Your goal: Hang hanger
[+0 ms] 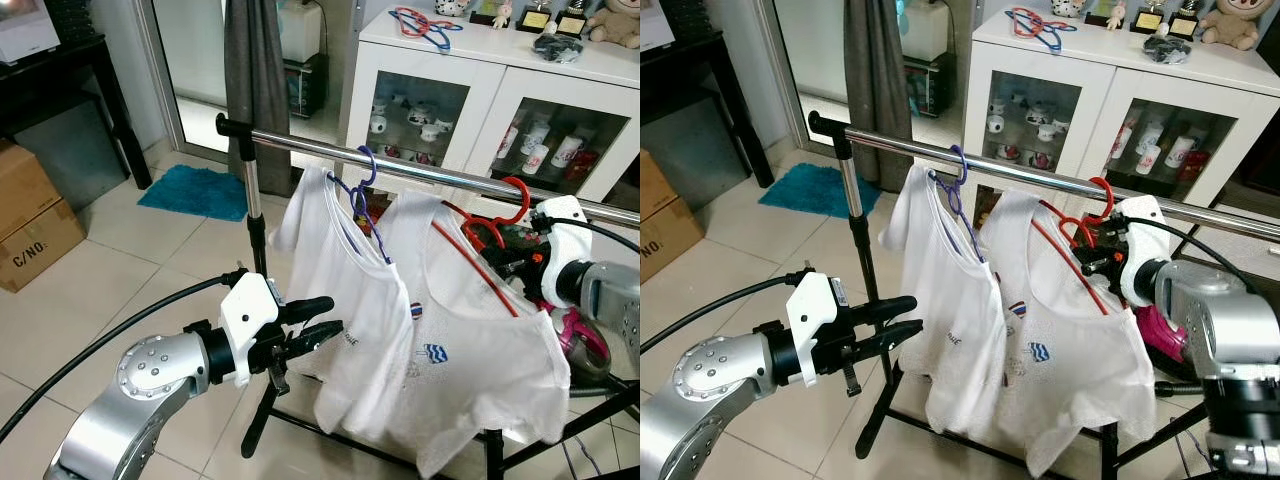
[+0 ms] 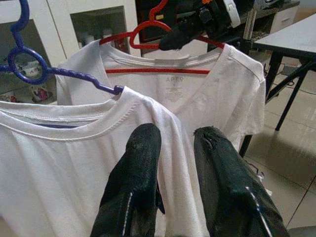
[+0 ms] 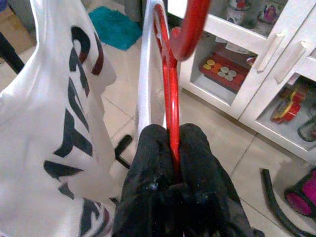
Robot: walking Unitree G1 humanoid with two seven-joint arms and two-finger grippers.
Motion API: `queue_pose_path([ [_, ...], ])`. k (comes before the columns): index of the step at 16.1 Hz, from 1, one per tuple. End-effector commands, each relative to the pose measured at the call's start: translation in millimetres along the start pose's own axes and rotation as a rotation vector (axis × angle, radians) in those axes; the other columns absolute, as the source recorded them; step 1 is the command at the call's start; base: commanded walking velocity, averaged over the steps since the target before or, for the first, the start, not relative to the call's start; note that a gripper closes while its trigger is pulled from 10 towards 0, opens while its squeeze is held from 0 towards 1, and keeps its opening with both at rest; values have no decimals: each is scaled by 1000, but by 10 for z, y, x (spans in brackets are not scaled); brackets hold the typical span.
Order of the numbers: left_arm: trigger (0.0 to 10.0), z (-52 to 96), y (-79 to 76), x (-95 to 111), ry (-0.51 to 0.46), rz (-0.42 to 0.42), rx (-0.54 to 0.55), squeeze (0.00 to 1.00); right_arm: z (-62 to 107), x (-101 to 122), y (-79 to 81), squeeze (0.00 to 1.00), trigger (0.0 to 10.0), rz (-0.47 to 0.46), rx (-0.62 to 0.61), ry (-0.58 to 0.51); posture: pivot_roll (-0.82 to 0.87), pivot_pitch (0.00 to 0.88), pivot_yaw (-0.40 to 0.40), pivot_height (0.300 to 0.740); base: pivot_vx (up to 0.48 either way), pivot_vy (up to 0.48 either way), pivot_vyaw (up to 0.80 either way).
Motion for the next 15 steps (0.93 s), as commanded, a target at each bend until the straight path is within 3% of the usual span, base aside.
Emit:
queue_pose_path([
  [1, 10000, -7, -13, -3, 1, -11, 4, 0, 31, 43, 20, 0, 0, -17, -4, -39, 21, 0, -40, 740, 0, 0, 0],
  [3, 10000, -6, -9, -7, -3, -11, 25, 0, 41, 67, 77, 0, 0, -23, 1, -85, 23, 0, -46, 740, 0, 0, 0],
  [6, 10000, -8, 202, -59, -3, -31, 266, 0, 150, 160, 238, 0, 0, -38, -8, -223, 26, 0, -55, 740, 0, 0, 0],
  [8, 10000, -13, 242, -50, -31, -23, 326, 0, 225, 146, 338, 0, 0, -19, -26, -256, 19, 0, -60, 740, 0, 0, 0],
  [13, 10000, -57, 229, -75, -50, 12, 354, 0, 332, 132, 614, 0, 0, 80, -38, -312, 0, 0, -46, 740, 0, 0, 0],
  [15, 10000, -68, 226, -84, -48, 14, 353, 0, 316, 120, 639, 0, 0, 88, -49, -311, 0, 0, -46, 740, 0, 0, 0],
])
Point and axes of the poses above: a point about 5 cm out from each wrist's last joint towards the gripper, its own z axis pointing back from the gripper into the wrist, its own x axis along the axis of the wrist's last joint, y = z × x, the point moved 1 cm from there along -z, pointing out of the wrist towards the gripper, and after that the axes turned 9 degrees about z, right-handed, at the moved point
